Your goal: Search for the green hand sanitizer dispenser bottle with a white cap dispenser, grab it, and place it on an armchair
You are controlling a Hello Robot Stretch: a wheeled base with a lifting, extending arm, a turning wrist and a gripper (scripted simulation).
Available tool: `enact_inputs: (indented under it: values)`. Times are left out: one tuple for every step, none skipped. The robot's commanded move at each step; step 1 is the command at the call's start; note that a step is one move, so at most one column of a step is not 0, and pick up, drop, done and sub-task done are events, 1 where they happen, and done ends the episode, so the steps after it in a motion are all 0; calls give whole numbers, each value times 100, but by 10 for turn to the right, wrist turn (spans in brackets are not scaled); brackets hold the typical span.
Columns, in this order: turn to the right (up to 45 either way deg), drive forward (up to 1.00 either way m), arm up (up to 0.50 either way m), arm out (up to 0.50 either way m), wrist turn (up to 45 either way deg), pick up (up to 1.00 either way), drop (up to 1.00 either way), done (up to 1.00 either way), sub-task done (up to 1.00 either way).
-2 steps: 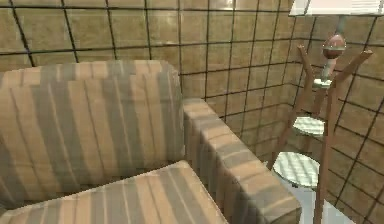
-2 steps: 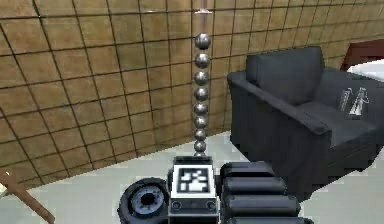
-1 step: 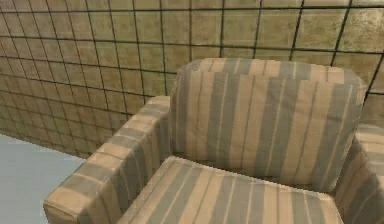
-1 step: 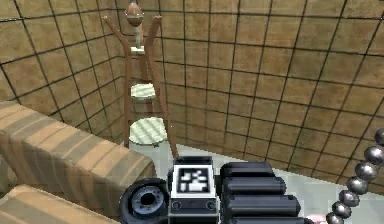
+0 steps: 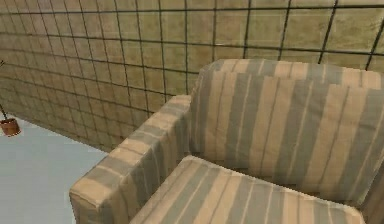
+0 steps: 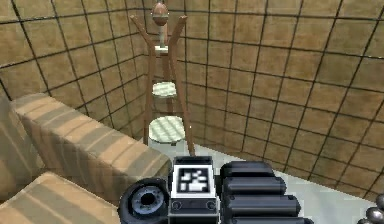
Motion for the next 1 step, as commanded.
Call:
enact_inputs:
  values:
    - [0,10,0,0,0,0,0,0,0]
